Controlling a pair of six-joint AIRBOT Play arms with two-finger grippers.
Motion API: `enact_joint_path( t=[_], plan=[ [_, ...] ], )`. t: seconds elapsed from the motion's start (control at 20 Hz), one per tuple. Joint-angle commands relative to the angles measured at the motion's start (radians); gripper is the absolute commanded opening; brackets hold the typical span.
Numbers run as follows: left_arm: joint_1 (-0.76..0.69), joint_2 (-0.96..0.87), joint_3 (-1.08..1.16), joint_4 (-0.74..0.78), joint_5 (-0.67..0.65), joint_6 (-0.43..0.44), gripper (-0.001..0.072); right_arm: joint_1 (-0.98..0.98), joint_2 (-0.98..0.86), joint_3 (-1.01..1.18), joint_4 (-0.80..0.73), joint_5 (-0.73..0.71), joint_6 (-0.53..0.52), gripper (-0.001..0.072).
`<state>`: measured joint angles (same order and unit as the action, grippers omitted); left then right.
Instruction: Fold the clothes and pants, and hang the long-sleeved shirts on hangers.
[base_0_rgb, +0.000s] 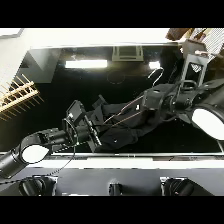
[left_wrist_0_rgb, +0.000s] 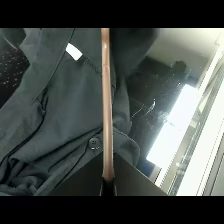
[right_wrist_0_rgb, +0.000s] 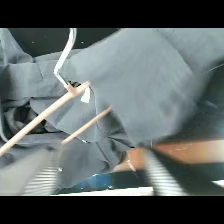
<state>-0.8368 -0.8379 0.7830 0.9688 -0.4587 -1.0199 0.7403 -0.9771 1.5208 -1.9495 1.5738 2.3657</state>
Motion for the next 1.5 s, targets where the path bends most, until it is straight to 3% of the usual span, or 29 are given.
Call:
enact_joint_path(
  t=[0.0, 0.1, 0.25, 0.3, 0.4, 0.45, 0.55, 0.65, 0.75, 0.85, 1.0, 1.1, 1.45],
  plan=[
    [-0.001, -0.001, 0.0, -0.001, 0.007, 0.002, 0.0018, 0.0, 0.029, 0.001, -0.037, 0.034, -0.006, 0.0639],
    [-0.001, -0.001, 0.0, -0.001, 0.007, 0.002, 0.0018, 0.0, 0.074, 0.001, -0.111, 0.061, 0.022, 0.0639],
    [-0.001, -0.001, 0.0, -0.001, 0.007, 0.002, 0.0018, -0.008, 0.143, 0.001, -0.318, 0.127, 0.164, 0.0639],
    [-0.001, -0.001, 0.0, -0.001, 0.007, 0.002, 0.0019, -0.059, 0.161, 0.001, -0.337, 0.139, 0.2, 0.064],
    [-0.001, -0.001, 0.0, -0.001, 0.007, 0.002, 0.0018, -0.26, 0.179, 0.001, -0.226, 0.121, 0.198, 0.0647],
    [-0.001, -0.001, 0.0, -0.001, 0.007, 0.002, 0.0019, -0.398, 0.177, 0.001, -0.078, 0.072, 0.108, 0.0647],
    [-0.001, -0.001, 0.0, -0.001, 0.006, 0.002, 0.0019, -0.668, 0.143, 0.001, 0.306, 0.015, -0.28, 0.0634],
    [-0.001, -0.001, 0.0, -0.001, 0.006, 0.002, 0.0018, -0.836, 0.084, 0.001, 0.586, 0.056, -0.69, 0.0484],
    [-0.001, -0.001, 0.0, -0.001, 0.006, 0.002, 0.0019, -0.864, 0.037, 0.001, 0.66, 0.079, -0.998, 0.0486],
    [-0.001, -0.001, 0.0, -0.001, 0.006, 0.002, 0.0019, -0.864, -0.001, 0.0, 0.717, 0.04, -1.405, 0.0506],
    [-0.001, -0.001, 0.0, -0.001, 0.006, 0.002, 0.0019, -0.864, -0.051, 0.0, 0.81, 0.024, -1.788, 0.0543],
    [-0.001, -0.002, 0.0, -0.001, 0.006, 0.002, 0.0019, -0.864, -0.085, 0.0, 0.863, 0.01, -1.906, 0.0544],
    [-0.001, -0.002, 0.0, -0.001, 0.005, 0.002, 0.0019, -0.785, -0.127, 0.0, 0.933, -0.135, -2.031, 0.0545]
  ],
)
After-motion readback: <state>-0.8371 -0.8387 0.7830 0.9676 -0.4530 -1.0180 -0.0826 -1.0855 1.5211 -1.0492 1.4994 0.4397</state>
